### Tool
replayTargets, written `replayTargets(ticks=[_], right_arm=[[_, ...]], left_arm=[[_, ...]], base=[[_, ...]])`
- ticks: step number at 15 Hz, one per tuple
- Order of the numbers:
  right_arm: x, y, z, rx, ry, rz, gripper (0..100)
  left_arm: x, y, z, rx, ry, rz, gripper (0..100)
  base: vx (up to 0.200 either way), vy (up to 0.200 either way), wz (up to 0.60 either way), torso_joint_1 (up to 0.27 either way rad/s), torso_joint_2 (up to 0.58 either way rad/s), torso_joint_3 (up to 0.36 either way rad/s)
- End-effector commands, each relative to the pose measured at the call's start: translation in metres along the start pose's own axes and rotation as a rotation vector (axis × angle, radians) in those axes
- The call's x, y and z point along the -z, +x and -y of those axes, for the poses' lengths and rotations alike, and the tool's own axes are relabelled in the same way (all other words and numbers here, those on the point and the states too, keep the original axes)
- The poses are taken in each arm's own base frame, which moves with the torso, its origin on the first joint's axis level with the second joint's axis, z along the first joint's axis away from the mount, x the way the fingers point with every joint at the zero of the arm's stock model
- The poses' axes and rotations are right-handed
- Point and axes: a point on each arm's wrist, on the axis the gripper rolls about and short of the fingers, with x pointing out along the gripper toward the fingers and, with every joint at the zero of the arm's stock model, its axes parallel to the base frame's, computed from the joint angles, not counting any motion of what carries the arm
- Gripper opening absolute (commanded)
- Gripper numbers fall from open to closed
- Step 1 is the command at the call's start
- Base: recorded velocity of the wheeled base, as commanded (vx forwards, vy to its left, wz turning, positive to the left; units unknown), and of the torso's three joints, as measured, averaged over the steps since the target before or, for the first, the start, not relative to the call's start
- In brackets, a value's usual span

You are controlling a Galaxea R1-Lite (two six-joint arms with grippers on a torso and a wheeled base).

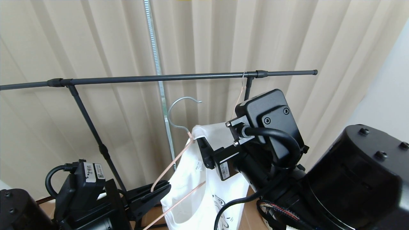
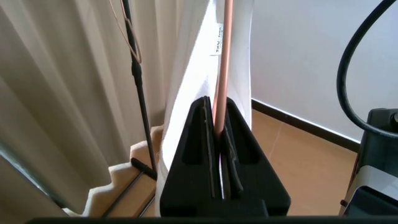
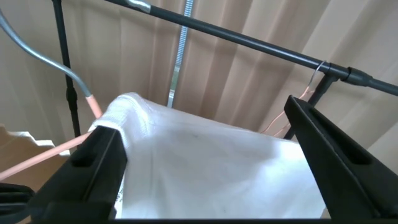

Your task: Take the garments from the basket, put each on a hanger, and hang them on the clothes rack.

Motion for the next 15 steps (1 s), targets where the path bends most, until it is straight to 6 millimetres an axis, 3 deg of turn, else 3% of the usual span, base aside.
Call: replayTargets(ticks=[1,15], right_arm=[[-0.0028,-0.0014,0.0022,0.003,0.005,0.007,100],[-0.0011,-0.0039,0.0038,-0.027,-0.001,0.009,100]], left_arm=[[-0.0004,-0.0001,0.0000,0.000,0.001,0.004,0],[-0.0010,-0.0020,-0.0072,-0.042,0.002,0.011,0]], base=[[0.000,0.000,0.00,0.000,0.00,0.000],[0.000,0.000,0.00,0.000,0.00,0.000]])
